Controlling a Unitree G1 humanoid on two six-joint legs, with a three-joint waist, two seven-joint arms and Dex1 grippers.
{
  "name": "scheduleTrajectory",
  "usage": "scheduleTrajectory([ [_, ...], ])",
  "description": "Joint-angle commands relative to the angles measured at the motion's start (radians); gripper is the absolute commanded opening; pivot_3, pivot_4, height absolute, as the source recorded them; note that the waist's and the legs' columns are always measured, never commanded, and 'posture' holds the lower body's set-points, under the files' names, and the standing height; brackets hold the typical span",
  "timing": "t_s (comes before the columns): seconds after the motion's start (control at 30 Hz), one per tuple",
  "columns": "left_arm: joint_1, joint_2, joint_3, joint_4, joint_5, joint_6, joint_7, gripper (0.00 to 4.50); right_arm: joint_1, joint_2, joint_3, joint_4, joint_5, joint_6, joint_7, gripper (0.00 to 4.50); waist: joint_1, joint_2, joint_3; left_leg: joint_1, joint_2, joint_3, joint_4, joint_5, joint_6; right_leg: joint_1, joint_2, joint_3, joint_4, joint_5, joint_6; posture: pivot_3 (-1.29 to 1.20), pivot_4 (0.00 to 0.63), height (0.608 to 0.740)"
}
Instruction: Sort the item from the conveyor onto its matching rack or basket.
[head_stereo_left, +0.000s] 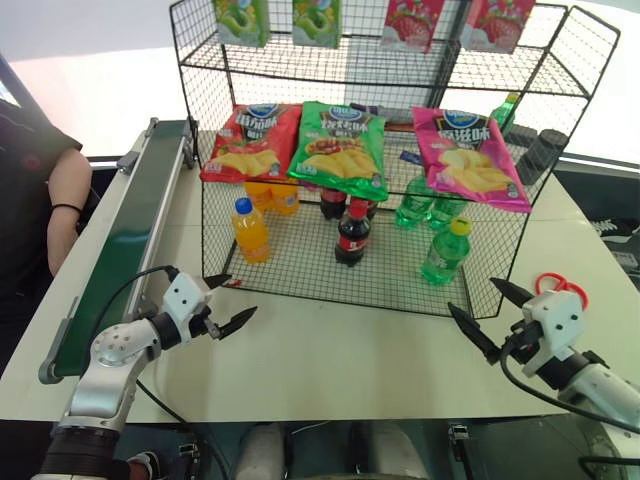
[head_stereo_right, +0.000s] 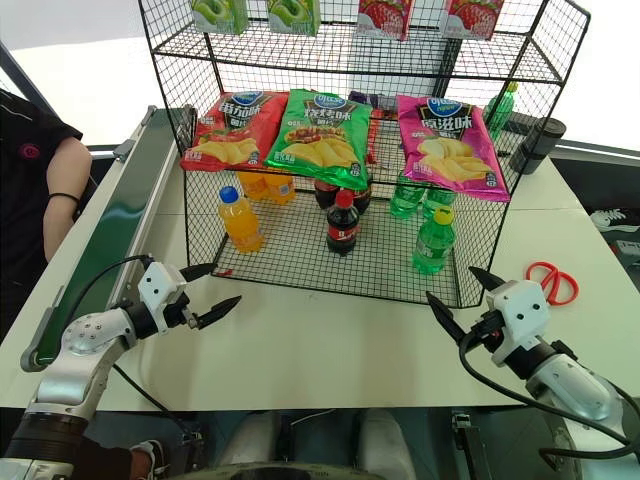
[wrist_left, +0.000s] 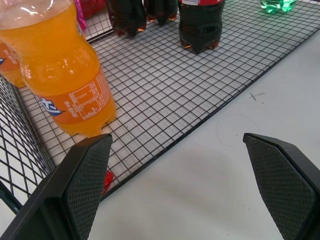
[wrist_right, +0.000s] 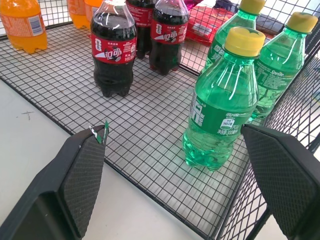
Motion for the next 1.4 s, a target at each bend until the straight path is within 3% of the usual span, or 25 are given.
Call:
scheduleTrajectory([
  [0.03,-0.001,-0.002,0.010,-0.003,0.004,-0.028,-0.001,4.50,-0.004,-0.001,-0.001,-0.016,-0.004,-0.021,-0.002,4.41,0.000,0.000,0.000,0.000,0.000,0.000,0.000,0.000,0.000,0.000,0.000,0.000,0.000,0.000,0.000,0.00,0.150,0.740],
  [1.4,-0.037,-0.029,-0.003,0.024,0.022,-0.035,0.007,4.50,-0.011,0.004,0.025,-0.035,-0.017,-0.005,-0.031,4.41,0.000,0.000,0.000,0.000,0.000,0.000,0.000,0.000,0.000,0.000,0.000,0.000,0.000,0.000,0.000,0.00,0.150,0.740],
])
